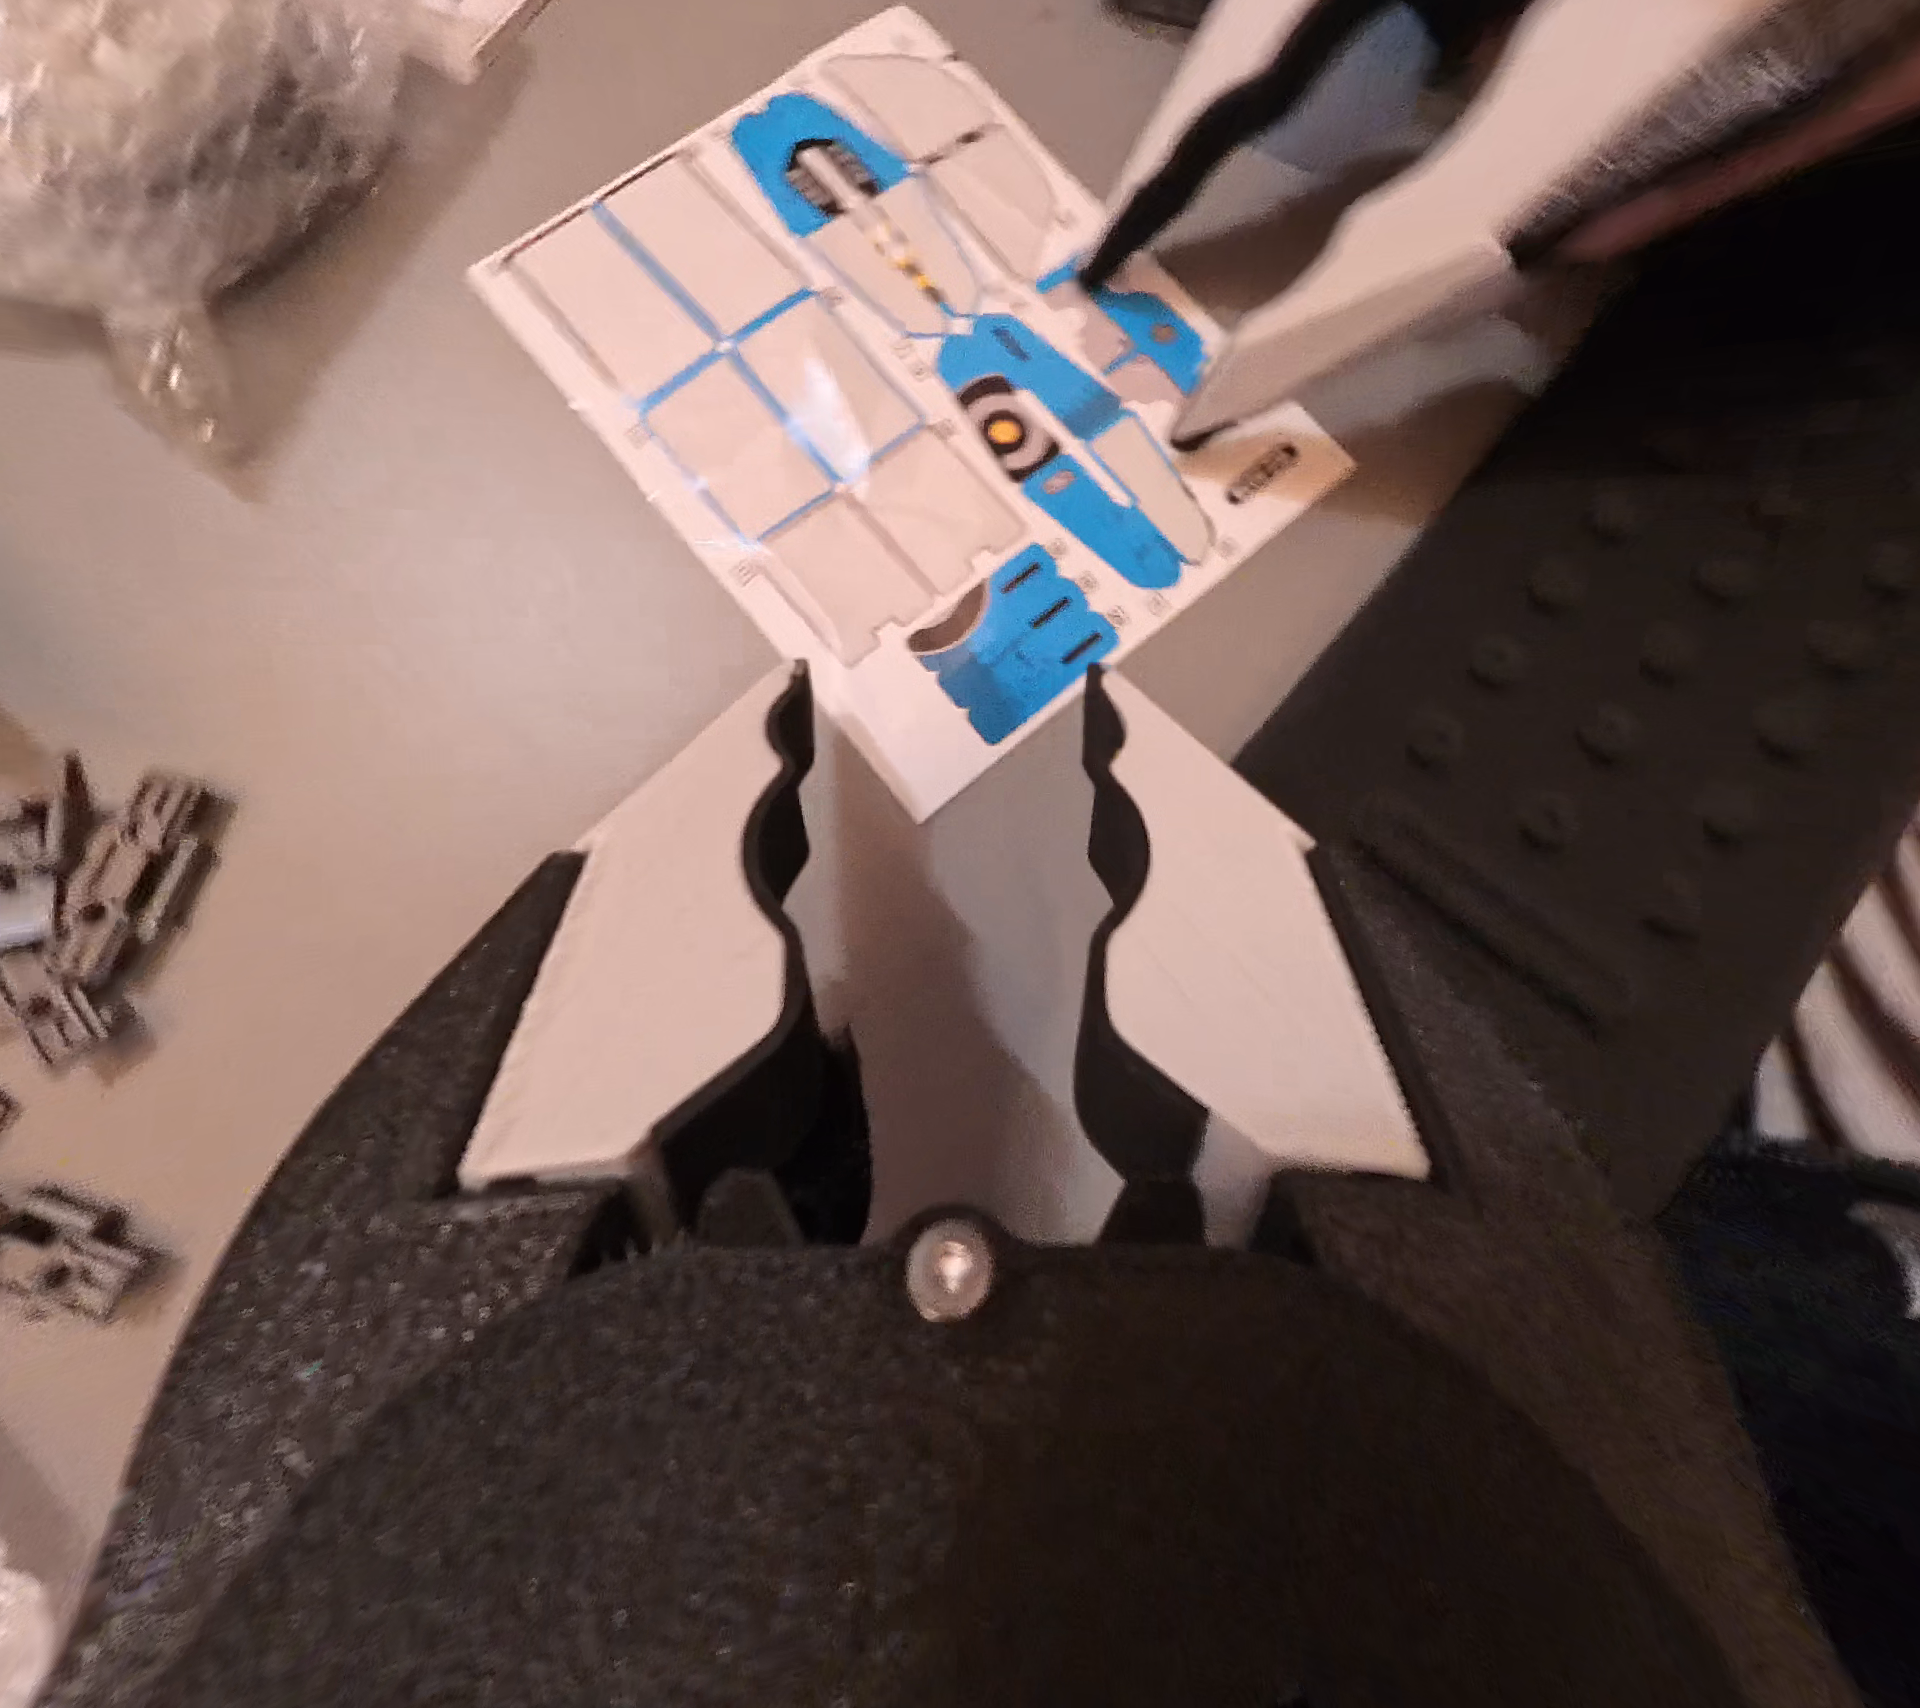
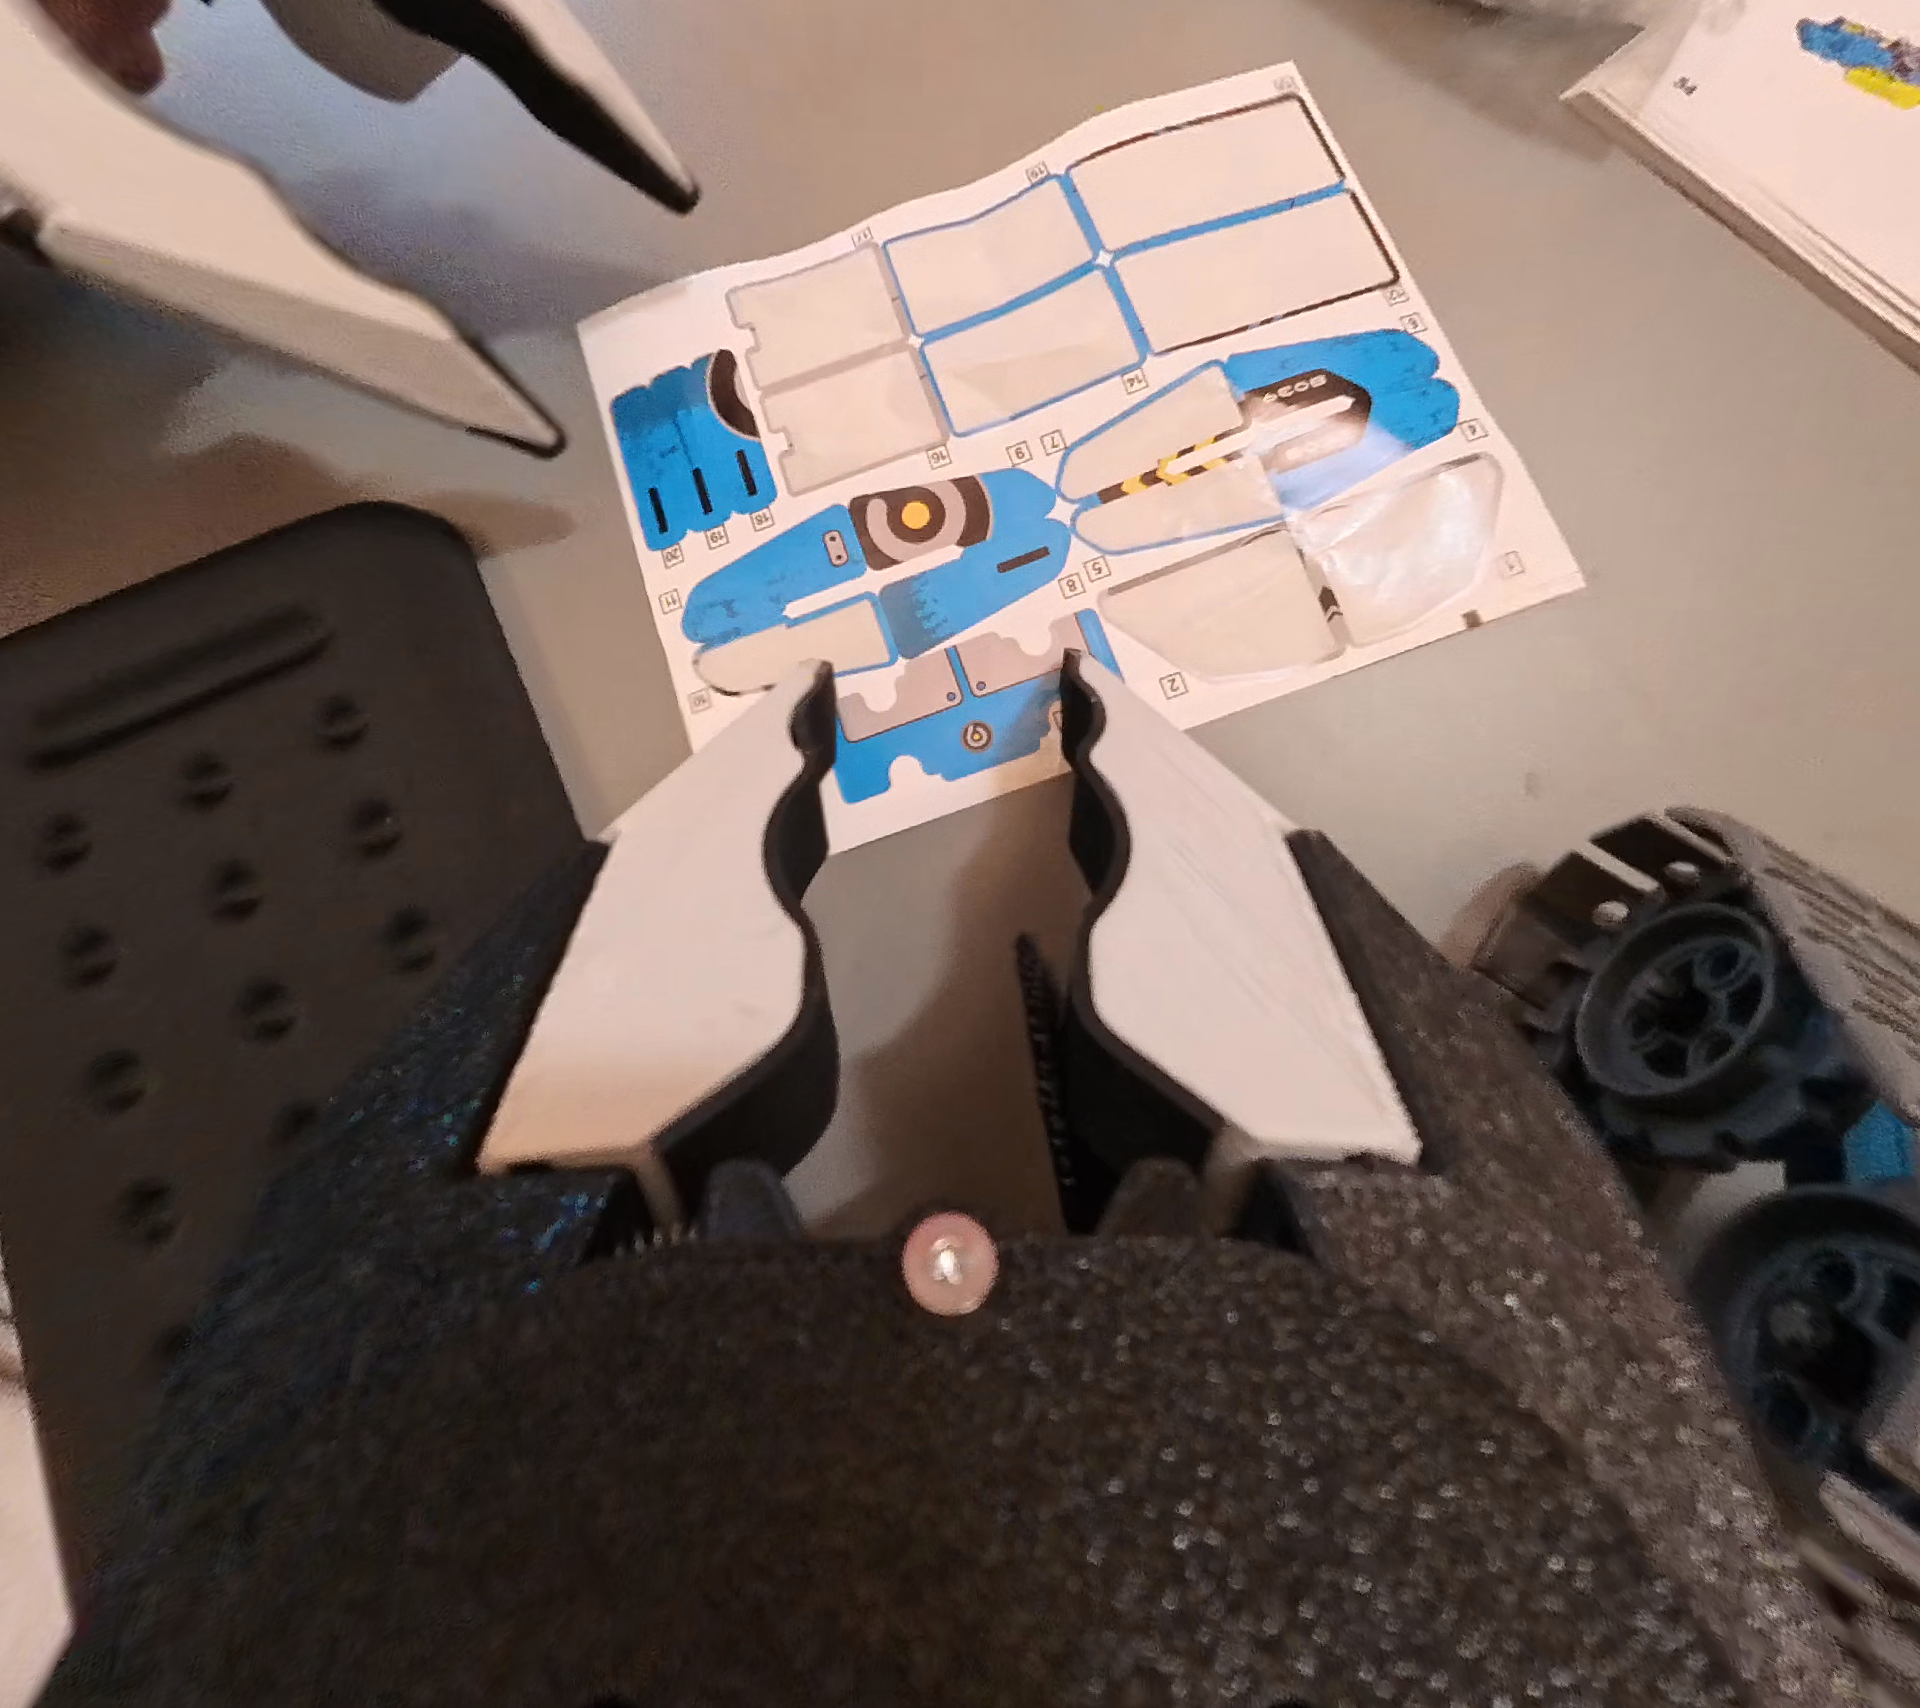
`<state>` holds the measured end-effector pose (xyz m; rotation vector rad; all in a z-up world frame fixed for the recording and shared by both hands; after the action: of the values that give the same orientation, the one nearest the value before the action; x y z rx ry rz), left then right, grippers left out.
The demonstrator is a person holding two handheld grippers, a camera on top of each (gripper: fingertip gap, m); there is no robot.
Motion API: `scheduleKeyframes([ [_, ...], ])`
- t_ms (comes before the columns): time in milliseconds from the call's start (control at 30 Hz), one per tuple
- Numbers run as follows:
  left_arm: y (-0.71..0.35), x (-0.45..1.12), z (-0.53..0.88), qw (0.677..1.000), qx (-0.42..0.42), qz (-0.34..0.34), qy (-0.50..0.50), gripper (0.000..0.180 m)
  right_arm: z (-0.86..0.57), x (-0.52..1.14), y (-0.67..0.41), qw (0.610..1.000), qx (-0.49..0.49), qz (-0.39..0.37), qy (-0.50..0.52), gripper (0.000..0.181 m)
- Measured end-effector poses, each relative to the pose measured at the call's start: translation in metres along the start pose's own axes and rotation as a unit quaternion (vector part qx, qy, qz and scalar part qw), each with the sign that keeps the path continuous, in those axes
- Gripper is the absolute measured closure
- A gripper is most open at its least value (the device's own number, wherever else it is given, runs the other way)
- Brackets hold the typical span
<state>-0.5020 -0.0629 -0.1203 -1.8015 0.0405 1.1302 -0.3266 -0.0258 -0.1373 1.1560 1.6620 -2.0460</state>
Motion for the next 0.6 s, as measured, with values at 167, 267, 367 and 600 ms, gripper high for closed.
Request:
scheduleKeyframes([
  [167, -0.002, 0.003, 0.014, 0.990, 0.125, 0.041, 0.044, 0.130, 0.005, 0.001, -0.002, 0.999, -0.032, 0.017, 0.029, 0.138],
  [267, -0.006, 0.011, 0.026, 0.981, 0.153, 0.068, 0.101, 0.130, 0.018, -0.011, -0.006, 0.998, -0.053, -0.008, 0.033, 0.140],
  [367, -0.011, 0.018, 0.024, 0.971, 0.185, 0.081, 0.128, 0.129, 0.036, -0.016, -0.005, 0.998, -0.043, -0.005, -0.048, 0.139],
  [600, -0.020, 0.035, 0.010, 0.970, 0.192, 0.067, 0.133, 0.125, 0.039, -0.013, -0.002, 0.997, -0.049, -0.006, -0.057, 0.144],
])
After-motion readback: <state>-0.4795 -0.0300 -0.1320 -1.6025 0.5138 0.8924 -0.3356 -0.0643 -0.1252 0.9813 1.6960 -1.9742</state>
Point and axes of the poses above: each gripper's, where its closed fingertips meet, x out along the fingers, y out of its underside, z = x × y across the jaws, the point moved 8 cm from there along -x, back along the fingers, and after that the axes turned 6 degrees about -x, right-handed, at the moved point
